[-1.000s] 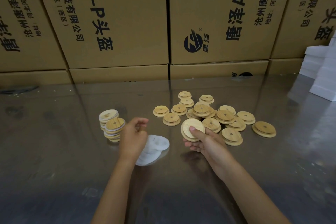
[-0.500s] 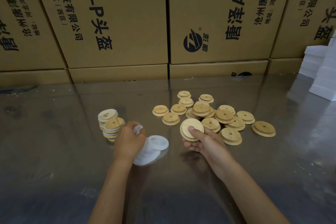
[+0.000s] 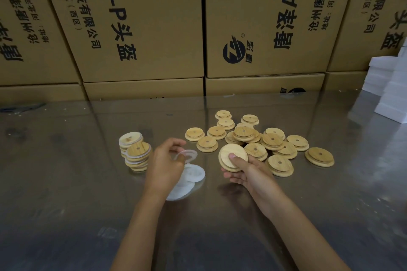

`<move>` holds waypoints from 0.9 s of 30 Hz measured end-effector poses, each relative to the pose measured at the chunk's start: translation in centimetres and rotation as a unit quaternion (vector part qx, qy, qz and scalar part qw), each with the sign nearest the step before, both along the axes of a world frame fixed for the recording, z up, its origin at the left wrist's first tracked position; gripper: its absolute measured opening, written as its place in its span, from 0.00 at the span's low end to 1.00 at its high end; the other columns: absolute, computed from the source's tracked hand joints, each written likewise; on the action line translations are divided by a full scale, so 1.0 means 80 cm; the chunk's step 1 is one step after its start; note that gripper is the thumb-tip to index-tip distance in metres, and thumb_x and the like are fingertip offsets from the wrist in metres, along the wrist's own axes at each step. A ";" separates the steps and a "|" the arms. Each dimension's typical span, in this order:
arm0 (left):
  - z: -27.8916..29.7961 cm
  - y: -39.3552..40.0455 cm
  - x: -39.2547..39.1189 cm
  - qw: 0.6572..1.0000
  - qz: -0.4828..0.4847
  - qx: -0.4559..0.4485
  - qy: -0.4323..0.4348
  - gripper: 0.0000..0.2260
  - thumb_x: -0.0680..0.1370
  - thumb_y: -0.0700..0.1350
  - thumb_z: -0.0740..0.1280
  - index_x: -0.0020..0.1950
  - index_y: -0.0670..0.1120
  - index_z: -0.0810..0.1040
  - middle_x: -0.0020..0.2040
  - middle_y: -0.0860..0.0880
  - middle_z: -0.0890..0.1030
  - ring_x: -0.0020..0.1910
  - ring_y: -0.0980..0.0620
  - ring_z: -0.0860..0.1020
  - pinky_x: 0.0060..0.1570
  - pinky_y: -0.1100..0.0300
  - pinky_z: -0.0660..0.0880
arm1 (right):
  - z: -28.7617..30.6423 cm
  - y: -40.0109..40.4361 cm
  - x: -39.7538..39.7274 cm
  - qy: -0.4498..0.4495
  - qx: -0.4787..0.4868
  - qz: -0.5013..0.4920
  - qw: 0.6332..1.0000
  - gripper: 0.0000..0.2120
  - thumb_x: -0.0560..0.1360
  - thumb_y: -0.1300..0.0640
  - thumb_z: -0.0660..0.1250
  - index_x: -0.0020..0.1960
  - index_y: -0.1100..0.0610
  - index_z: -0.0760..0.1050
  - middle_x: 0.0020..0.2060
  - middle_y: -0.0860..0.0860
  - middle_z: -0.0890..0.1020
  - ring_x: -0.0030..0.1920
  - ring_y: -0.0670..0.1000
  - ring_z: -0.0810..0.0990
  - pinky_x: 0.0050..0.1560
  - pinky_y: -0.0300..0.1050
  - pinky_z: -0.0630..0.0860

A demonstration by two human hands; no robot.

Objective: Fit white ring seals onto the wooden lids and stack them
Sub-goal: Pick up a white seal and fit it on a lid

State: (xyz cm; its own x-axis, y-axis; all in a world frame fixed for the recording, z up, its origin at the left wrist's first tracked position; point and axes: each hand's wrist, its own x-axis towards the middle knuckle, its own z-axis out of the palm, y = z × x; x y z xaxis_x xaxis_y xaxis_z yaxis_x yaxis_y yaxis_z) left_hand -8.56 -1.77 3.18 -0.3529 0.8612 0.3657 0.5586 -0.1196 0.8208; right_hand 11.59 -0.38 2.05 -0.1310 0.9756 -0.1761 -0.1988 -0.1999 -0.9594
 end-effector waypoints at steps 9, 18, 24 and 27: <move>0.002 0.002 0.001 0.996 0.014 -0.005 -0.083 0.09 0.75 0.39 0.71 0.43 0.55 0.82 0.41 0.56 0.84 0.46 0.57 0.81 0.50 0.53 0.79 | 0.001 -0.001 0.000 0.003 -0.002 0.001 1.000 0.11 0.78 0.55 0.70 0.58 0.58 0.78 0.43 0.59 0.87 0.41 0.53 0.85 0.46 0.44 0.79; 0.018 -0.014 0.044 0.986 -0.064 0.128 -0.083 0.08 0.74 0.37 0.72 0.44 0.51 0.85 0.41 0.45 0.77 0.41 0.50 0.74 0.44 0.63 0.70 | 0.009 -0.009 0.000 -0.007 0.014 0.054 0.998 0.11 0.78 0.55 0.68 0.59 0.57 0.78 0.44 0.59 0.87 0.38 0.52 0.83 0.43 0.44 0.76; 0.027 -0.022 0.061 0.969 -0.136 0.116 -0.169 0.04 0.77 0.33 0.67 0.46 0.40 0.80 0.45 0.46 0.84 0.47 0.52 0.81 0.49 0.63 0.76 | 0.005 -0.009 -0.001 -0.008 -0.021 0.105 0.994 0.12 0.77 0.59 0.69 0.59 0.63 0.78 0.43 0.60 0.85 0.40 0.54 0.84 0.42 0.43 0.81; 0.027 -0.023 0.059 0.948 -0.171 0.086 -0.253 0.06 0.78 0.36 0.65 0.44 0.38 0.82 0.45 0.43 0.85 0.45 0.51 0.82 0.45 0.62 0.77 | 0.004 -0.010 -0.002 -0.019 -0.018 0.126 0.992 0.11 0.78 0.60 0.68 0.59 0.62 0.79 0.45 0.61 0.86 0.42 0.56 0.85 0.44 0.44 0.82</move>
